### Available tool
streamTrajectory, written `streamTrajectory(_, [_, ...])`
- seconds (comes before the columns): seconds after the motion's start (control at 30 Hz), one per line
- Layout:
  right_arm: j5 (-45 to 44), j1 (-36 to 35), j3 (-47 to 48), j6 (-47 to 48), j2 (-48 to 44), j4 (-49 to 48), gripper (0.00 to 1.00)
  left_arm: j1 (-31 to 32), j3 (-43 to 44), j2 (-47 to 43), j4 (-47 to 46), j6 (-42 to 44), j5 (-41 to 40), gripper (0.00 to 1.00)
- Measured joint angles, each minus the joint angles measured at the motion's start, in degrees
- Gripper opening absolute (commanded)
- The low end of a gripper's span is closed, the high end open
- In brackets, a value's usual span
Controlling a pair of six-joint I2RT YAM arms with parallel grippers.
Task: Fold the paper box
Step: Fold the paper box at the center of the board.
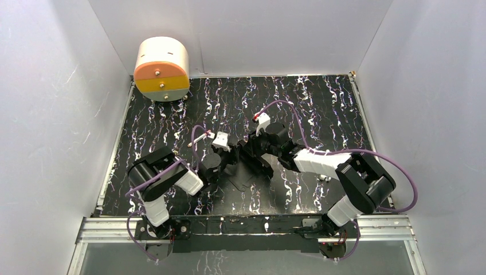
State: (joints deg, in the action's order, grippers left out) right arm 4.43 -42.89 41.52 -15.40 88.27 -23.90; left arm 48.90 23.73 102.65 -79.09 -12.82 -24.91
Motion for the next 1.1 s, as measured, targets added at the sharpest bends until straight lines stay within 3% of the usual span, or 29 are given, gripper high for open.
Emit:
streamTrajectory(0.27, [-0.4, 0.0, -0.1, 1.9, -1.8, 3.2, 0.30, -1.5, -5.8, -11.0, 4.9, 4.7, 7.0, 0.51])
streamTrajectory(0.43, [-0.4, 0.0, -0.1, 2.9, -2.2, 4.1, 0.33, -7.1, -6.7, -14.9, 8.5, 3.0, 15.4, 0.54])
streamTrajectory(0.6, [-0.2, 0.0, 0.0, 4.0, -2.5, 4.5, 0.41, -11.5, -6.6, -16.1, 10.9, -3.3, 23.4, 0.54])
streamTrajectory(0.87, [2.6, 1.0, 0.3, 3.9, -5.0, 4.7, 0.60, -12.4, -6.3, -15.1, 11.9, -7.5, 29.4, 0.54])
streamTrajectory(1.1, [4.6, 4.0, 2.2, 1.9, -5.8, 4.1, 0.61, -13.9, -5.1, -12.8, 12.3, -8.2, 31.7, 0.54])
